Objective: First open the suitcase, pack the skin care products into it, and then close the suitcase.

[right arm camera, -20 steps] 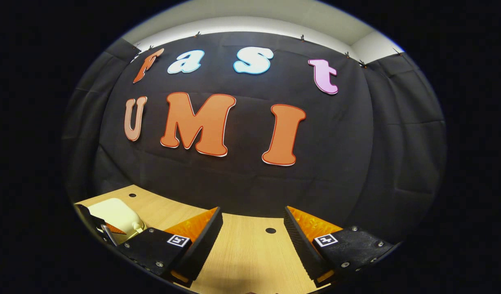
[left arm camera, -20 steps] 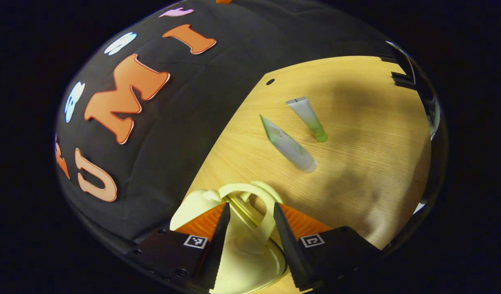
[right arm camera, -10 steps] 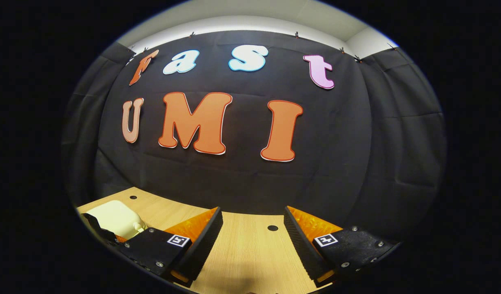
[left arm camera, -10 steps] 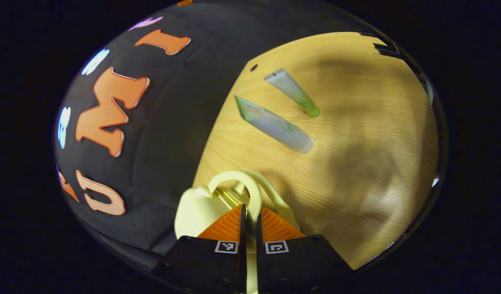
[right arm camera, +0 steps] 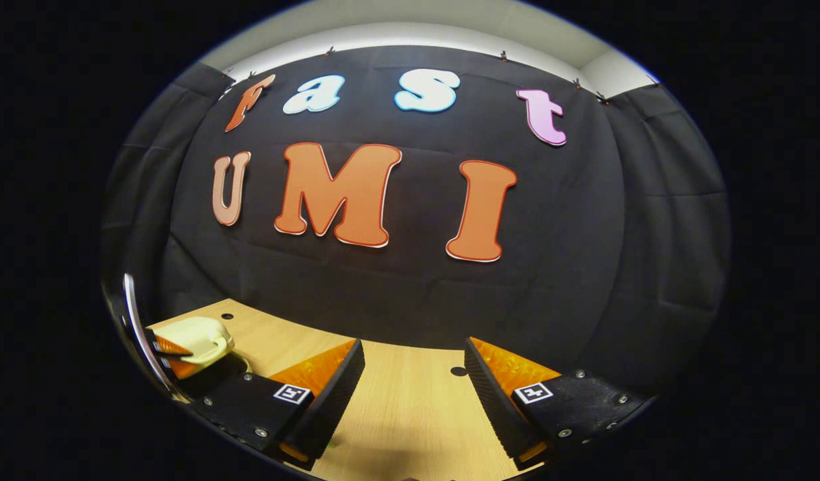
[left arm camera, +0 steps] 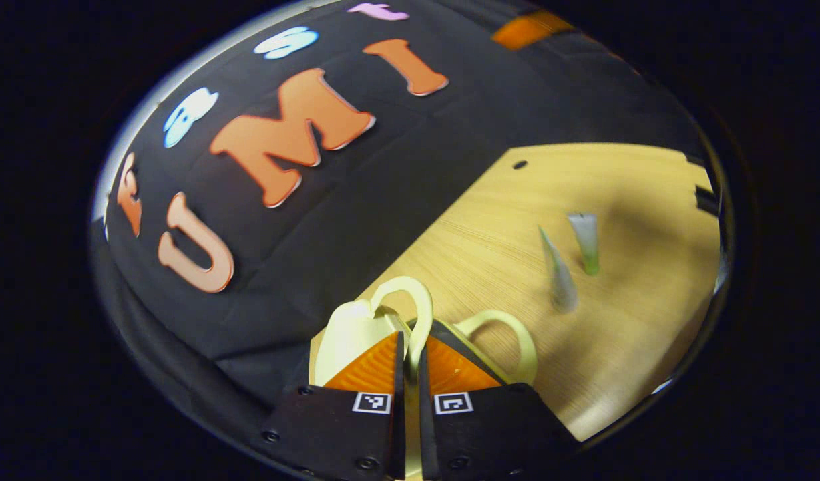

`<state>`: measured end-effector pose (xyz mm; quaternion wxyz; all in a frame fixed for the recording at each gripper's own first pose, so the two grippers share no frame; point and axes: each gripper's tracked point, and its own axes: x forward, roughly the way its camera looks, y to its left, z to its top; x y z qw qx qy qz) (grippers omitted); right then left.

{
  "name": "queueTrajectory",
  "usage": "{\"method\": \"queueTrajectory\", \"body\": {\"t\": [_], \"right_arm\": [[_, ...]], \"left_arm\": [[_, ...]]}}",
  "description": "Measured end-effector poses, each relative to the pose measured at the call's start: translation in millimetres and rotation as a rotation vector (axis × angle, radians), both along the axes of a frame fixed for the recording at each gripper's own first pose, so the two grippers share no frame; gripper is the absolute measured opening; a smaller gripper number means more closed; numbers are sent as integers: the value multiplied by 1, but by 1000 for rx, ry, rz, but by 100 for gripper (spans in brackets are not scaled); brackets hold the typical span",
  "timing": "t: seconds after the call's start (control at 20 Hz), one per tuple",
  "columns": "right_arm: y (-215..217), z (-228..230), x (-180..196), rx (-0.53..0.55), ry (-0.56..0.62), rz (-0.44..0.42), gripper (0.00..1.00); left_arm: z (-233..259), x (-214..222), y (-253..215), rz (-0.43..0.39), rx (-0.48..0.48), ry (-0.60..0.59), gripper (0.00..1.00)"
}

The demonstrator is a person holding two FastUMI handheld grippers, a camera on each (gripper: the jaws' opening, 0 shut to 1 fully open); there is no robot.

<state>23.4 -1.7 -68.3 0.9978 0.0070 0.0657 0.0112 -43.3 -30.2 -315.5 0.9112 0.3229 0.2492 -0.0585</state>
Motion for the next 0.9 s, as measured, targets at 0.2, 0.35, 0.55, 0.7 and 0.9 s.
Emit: {"method": "queueTrajectory", "body": {"t": [0.2,0.35,0.55,0.7,0.9], "right_arm": [[23,-1,3,-3,12,36,95],[39,-3,3,-11,20,61,95],[64,-6,3,-10,43,94,95],[80,-6,1,-12,49,106,95],[98,-6,2,-17,68,107,95]], "left_arm": [[9,4,4,103,-83,-90,9],[8,3,12,198,-153,-140,7],[9,5,17,315,-167,-215,9],[2,7,25,387,-142,-251,9],[-7,9,33,484,-139,-274,9]]}}
